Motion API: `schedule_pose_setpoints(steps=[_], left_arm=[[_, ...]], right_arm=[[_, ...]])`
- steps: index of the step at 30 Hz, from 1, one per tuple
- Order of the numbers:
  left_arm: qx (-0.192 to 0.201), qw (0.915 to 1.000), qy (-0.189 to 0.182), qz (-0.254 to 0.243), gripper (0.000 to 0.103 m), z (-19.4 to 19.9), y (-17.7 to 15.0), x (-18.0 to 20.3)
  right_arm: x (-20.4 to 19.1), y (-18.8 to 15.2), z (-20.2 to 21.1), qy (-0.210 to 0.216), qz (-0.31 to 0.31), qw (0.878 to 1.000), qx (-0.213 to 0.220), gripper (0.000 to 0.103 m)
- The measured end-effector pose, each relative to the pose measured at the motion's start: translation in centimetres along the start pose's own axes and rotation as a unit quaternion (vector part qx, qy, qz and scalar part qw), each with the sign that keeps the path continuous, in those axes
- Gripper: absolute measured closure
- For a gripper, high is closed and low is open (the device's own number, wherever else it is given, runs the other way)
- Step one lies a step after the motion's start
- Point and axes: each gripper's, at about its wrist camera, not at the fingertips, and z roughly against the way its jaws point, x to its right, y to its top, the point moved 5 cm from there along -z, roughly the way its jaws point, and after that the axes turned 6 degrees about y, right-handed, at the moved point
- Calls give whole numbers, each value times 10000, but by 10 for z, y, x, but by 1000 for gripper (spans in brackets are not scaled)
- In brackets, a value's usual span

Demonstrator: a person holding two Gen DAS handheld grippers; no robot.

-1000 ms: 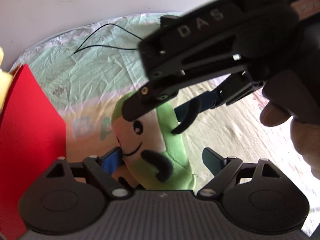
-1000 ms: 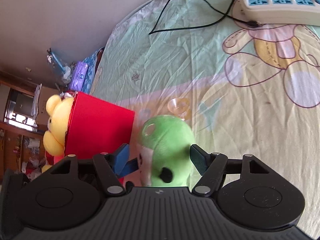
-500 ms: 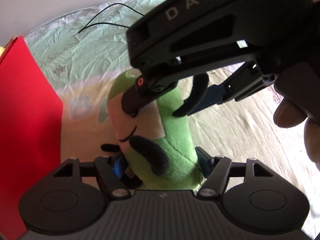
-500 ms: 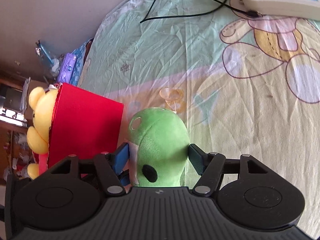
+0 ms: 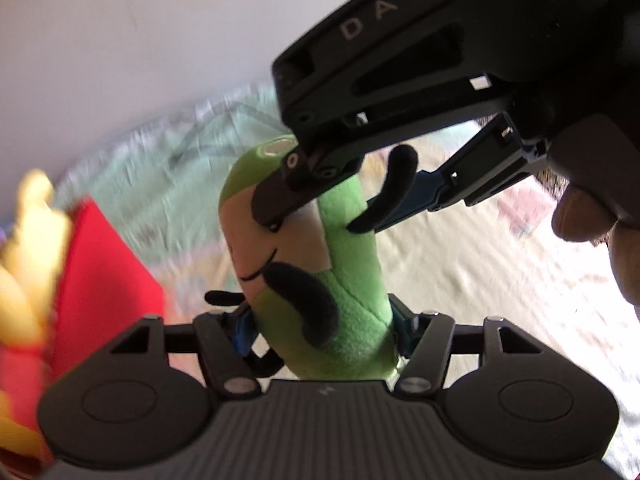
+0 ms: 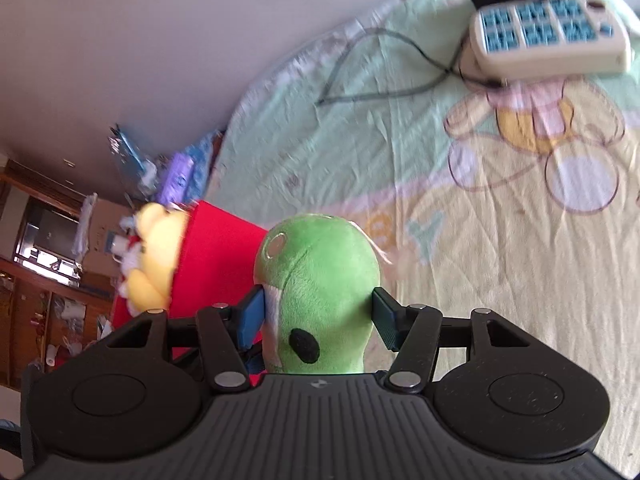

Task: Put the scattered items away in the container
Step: 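Close the right tool on the green plush and lift it, then carry the green plush with the right tool over the red box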

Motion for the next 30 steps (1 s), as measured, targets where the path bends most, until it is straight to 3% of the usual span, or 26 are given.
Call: schedule_pose_setpoints(steps=[8,16,22,30], left_arm=[[930,9946,459,-78,40,62,29,-34],[1368,9861,942,-73,40,98,22,-97],[1432,9819,1241,-22,40,99,-5,-158],[1015,9861,1301,-212,40,74,-60,-229]], right_arm=[[-71,14,33,486,826,9926,748,43],[-143,6,10,985,1429,9798,994,43],[-187,-6,-39,1266,1630,9732,1014,43],[-219,-40,-116,1434,1661,9696,1081,43]])
